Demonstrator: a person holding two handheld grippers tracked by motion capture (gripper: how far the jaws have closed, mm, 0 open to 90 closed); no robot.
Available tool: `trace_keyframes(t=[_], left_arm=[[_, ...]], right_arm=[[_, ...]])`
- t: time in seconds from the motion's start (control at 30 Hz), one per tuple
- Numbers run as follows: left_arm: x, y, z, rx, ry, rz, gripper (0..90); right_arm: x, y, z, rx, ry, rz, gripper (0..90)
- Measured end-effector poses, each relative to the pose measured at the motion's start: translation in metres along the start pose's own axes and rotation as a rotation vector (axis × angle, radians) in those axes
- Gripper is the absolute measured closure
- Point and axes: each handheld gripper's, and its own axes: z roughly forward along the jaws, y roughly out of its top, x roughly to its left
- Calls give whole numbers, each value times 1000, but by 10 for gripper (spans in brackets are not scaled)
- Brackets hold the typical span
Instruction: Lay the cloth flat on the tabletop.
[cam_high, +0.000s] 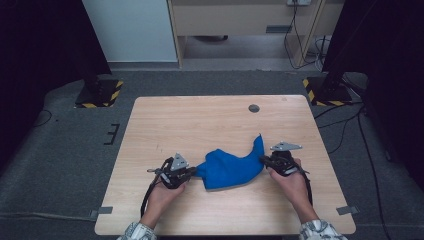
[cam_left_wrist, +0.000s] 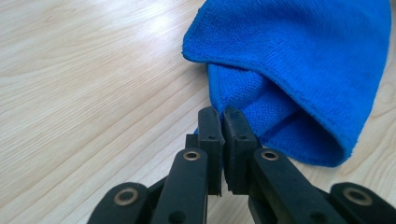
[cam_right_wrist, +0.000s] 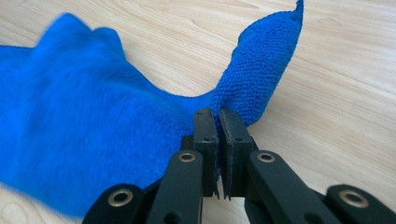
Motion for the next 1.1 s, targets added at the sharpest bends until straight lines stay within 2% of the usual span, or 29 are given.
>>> trace_keyframes(t=[0.13, 0.23, 0.33, 0.53, 0.67, 0.7, 0.83, 0.93, 1.07, 1.1], left_arm=[[7, -4, -3, 11, 18, -15, 866], [13, -7, -6, 17, 26, -38, 865], [14, -9, -8, 16, 33, -41, 843], [17, -8, -19, -57, 61, -84, 603], [17, 3, -27, -113, 54, -102, 582], [16, 8, -25, -121, 41, -112, 580], [12, 22, -5, -98, 16, -96, 555], [12, 32, 17, -61, 27, -73, 544], [14, 41, 35, -50, 16, -106, 504], [14, 44, 41, -40, 24, -100, 501]], right_arm=[[1, -5, -4, -2, 7, 8, 868], [8, -11, -6, 7, 20, 9, 868], [15, -17, -6, 14, 29, 3, 866], [20, -22, -5, 19, 39, 4, 860], [22, -22, -7, 20, 45, 1, 859], [22, -22, -8, 20, 48, -6, 859], [27, -24, -8, 31, 55, -11, 855], [30, -26, -8, 34, 65, -14, 842], [28, -26, -9, 25, 63, -16, 759], [27, -26, -9, 26, 65, -17, 740]])
